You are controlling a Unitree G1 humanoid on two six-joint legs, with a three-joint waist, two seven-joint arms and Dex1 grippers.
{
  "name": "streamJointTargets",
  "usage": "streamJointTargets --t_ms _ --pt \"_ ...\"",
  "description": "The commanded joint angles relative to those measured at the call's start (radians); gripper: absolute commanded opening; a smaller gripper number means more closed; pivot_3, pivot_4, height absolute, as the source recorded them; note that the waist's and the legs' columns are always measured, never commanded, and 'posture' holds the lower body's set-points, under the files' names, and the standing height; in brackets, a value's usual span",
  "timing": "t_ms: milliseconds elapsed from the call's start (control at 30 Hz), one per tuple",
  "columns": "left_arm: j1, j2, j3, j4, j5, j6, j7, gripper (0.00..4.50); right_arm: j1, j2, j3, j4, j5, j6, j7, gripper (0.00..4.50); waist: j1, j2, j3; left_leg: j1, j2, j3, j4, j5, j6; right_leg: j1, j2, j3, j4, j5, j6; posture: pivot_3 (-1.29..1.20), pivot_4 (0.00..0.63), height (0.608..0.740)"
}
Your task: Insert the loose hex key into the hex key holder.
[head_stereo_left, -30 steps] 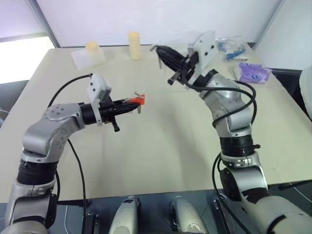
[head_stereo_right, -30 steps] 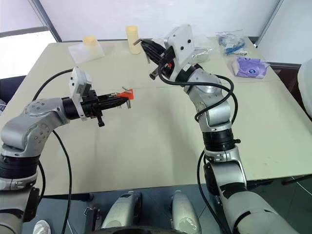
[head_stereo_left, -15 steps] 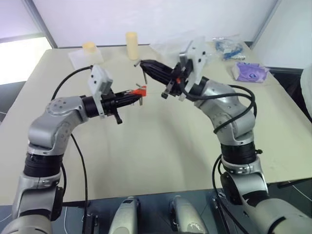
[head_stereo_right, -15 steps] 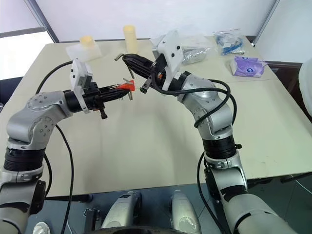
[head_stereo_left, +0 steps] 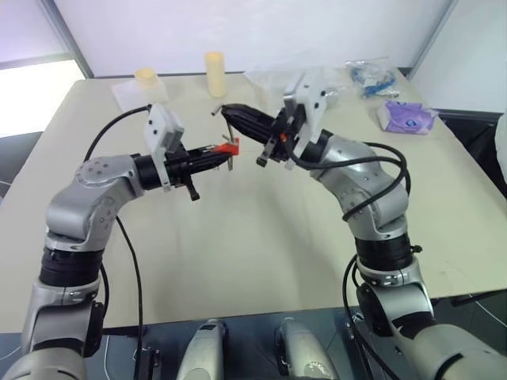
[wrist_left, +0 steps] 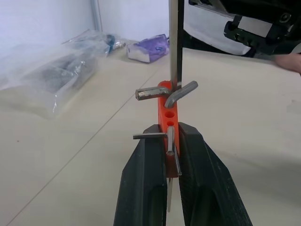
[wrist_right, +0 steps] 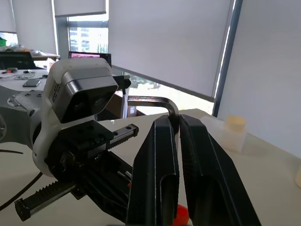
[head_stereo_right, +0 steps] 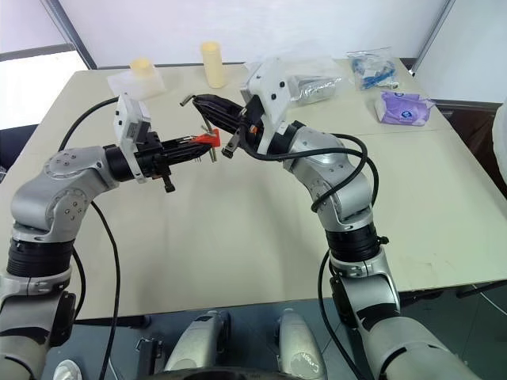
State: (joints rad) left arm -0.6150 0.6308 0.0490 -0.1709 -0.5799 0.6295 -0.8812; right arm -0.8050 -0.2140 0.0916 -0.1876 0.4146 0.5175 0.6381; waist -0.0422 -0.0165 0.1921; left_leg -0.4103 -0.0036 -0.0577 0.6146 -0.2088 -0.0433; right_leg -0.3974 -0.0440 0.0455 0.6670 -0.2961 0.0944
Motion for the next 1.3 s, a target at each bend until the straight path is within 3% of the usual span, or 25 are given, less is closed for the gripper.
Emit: streamJointTargets --t_ms 33,1300 --pt "-0.022 0.011 0.025 -0.041 -0.016 0.001 0.0 0.0 -0.01 0.006 -0.008 -0.032 0.008 -0.025 -0.006 0.09 0.0 0.0 0.0 0.0 0.0 0.0 0.0 0.0 0.0 0.0 0.0 0.0 0.0 0.0 0.0 0.0 0.15 0.74" --pt "-0.015 0.011 0.066 -0.056 -0.039 0.025 0.031 0.0 -0.021 -0.011 -0.013 -0.005 0.001 -0.046 0.002 0.09 0.0 0.0 0.0 0.0 0.0 0.0 0.0 0.0 0.0 0.0 0.0 0.0 0.0 0.0 0.0 0.0 0.15 0.74"
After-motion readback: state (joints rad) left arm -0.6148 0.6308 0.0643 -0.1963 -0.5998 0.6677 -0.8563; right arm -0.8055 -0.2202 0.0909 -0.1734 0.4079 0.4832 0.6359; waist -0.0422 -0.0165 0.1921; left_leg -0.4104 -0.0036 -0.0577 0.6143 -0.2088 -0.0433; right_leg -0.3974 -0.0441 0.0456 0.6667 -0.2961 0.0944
